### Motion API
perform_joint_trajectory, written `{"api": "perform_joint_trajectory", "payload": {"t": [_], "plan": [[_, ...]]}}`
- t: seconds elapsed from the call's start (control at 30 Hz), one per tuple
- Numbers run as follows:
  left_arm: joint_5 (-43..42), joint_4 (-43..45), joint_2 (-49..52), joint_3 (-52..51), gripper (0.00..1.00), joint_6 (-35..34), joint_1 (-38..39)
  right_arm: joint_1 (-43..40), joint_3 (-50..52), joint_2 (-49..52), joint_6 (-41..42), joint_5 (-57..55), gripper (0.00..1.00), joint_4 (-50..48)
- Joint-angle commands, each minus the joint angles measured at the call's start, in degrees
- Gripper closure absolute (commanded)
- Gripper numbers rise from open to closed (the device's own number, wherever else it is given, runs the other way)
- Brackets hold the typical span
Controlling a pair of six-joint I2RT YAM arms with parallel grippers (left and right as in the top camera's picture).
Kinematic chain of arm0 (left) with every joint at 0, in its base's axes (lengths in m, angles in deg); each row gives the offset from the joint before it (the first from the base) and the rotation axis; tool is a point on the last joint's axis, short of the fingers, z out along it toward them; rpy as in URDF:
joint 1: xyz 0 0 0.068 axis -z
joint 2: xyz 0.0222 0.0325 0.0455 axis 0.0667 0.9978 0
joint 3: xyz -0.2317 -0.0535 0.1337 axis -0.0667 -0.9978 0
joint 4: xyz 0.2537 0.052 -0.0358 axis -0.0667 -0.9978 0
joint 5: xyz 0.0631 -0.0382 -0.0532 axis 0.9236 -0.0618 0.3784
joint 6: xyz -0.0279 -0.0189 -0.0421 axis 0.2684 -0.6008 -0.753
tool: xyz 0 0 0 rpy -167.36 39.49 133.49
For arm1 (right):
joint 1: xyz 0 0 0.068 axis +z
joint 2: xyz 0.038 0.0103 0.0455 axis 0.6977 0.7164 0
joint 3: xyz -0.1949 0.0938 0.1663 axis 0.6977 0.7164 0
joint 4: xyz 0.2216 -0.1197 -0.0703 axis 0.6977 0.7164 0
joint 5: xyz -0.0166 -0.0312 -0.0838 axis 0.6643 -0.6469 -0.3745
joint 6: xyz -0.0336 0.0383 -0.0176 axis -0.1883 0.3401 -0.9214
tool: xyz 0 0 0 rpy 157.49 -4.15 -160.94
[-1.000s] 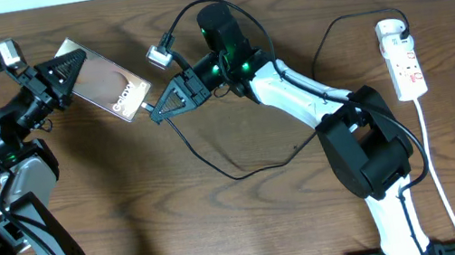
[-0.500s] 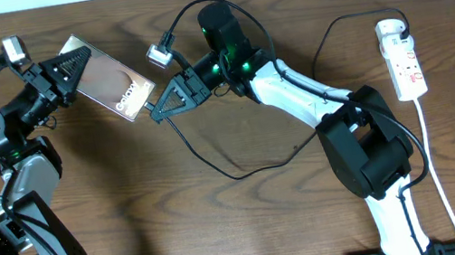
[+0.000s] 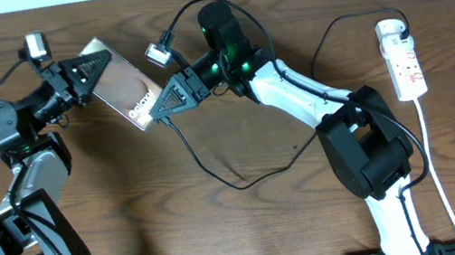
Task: Plug charger to phone and switch on socket
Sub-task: 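Open the right gripper and pull it up away from the phone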
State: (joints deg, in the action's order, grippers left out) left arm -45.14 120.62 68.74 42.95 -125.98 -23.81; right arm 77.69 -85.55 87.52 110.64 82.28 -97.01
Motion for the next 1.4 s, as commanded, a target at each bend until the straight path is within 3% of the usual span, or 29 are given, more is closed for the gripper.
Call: {"api": "perform_joint_trajectory", "payload": {"t": [0.0,0.2,0.4,0.73,1.17,1.37], "plan": [[-0.9,0.6,-0.9,1.4,0.93,-0.7,-1.4,0.0,-1.0,-1.9,-0.2,0.6,0.22,0.0],[-0.9,0.6,-0.9,1.4,0.93,-0.6,-5.0,-0.2,-1.0,-1.9,-2.0,0.6,0.07,-0.9],[-1.0,0.5,-0.9,1.4,0.93,-0.3,-9.3,-1.8,-1.0,-1.9,-3.2,0.5,0.01,-2.4],[-1.9,0.5,-0.9,1.4,0.93,-0.3,-11.6,-8.2,-0.9,-1.7,-5.0,-6.9,0.01,1.3],[-2.4,0.5,-0.9,1.3,0.93,2.1,-11.6,-14.2,-1.8,-3.7,-28.7,-39.5,0.01,43.2],[-2.7,-3.7,-0.9,1.2,0.93,7.0,-11.6,-13.6,-4.7,-10.2,-30.9,-68.8,0.01,59.8]]}}
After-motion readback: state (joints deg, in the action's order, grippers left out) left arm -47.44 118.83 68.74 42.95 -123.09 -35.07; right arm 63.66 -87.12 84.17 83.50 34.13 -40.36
